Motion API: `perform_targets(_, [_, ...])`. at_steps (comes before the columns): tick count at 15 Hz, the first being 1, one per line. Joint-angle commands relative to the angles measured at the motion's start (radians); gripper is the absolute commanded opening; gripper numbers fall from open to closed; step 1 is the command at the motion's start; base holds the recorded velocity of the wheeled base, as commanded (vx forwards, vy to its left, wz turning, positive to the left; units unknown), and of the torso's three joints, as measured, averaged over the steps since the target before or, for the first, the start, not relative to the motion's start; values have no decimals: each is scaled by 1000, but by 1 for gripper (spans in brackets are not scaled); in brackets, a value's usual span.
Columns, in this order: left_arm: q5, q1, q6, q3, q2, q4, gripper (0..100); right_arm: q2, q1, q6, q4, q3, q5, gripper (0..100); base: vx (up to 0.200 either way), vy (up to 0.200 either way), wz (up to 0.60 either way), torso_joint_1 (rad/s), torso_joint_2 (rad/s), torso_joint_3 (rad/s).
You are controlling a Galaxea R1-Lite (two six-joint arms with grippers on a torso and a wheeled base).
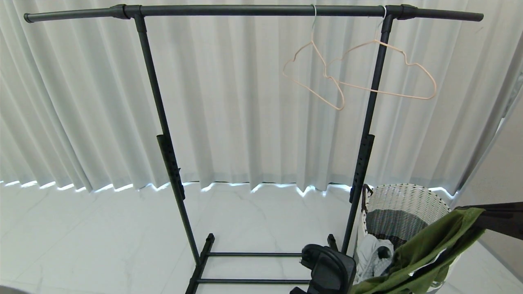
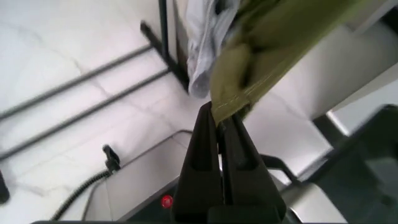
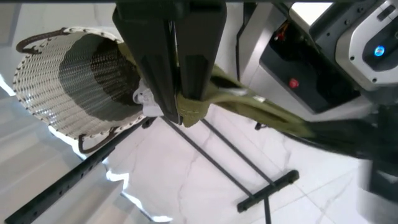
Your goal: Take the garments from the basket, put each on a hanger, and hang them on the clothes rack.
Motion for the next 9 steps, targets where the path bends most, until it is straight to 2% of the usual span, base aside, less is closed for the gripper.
perform_targets(1, [55, -30, 125, 52, -291, 50, 0, 0, 0, -1, -17, 2, 1, 0, 0, 0, 0, 0, 0, 0])
perform_targets(3, [109, -32, 188, 52, -383, 87, 0, 3, 3, -6, -79, 19, 2, 0, 0, 0, 0, 0, 0, 0])
perform_targets(6, [117, -33, 234, 12, -469, 124, 0, 3, 3, -81, -103, 18, 5, 0, 0, 0, 0, 0, 0, 0])
perform_targets(7, [147, -27, 254, -29, -503, 148, 0, 3, 3, -123, -134, 18, 2, 0, 0, 0, 0, 0, 0, 0])
perform_targets(9, [247, 0, 267, -74, -518, 151, 0, 6, 3, -144, -198, 18, 5, 0, 0, 0, 0, 0, 0, 0])
